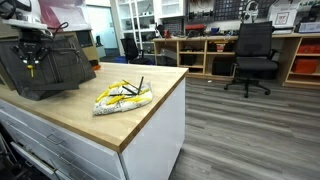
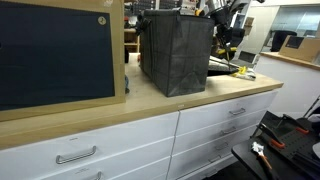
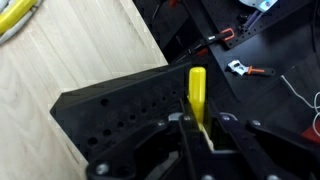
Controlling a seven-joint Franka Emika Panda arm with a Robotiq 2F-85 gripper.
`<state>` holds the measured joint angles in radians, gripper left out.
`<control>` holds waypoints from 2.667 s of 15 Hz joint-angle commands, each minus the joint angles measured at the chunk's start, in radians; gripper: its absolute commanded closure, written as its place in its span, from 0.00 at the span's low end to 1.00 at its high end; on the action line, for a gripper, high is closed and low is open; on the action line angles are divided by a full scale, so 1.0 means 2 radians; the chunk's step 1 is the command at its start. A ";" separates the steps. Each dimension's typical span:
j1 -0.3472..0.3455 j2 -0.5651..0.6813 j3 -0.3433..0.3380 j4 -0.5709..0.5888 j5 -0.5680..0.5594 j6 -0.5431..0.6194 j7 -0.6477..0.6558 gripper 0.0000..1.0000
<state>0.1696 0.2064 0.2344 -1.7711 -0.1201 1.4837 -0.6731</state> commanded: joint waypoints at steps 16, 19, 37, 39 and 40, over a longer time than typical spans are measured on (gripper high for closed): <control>-0.070 -0.029 -0.079 0.019 0.041 0.052 0.019 0.96; -0.079 -0.025 -0.087 0.005 0.070 0.096 0.072 0.96; -0.054 -0.095 -0.073 -0.101 0.004 0.184 0.128 0.96; -0.053 -0.095 -0.073 -0.096 0.012 0.167 0.095 0.96; -0.054 -0.094 -0.074 -0.093 0.013 0.162 0.093 0.96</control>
<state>0.0618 0.0505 0.0902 -1.9484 -0.1135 1.8490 -0.4192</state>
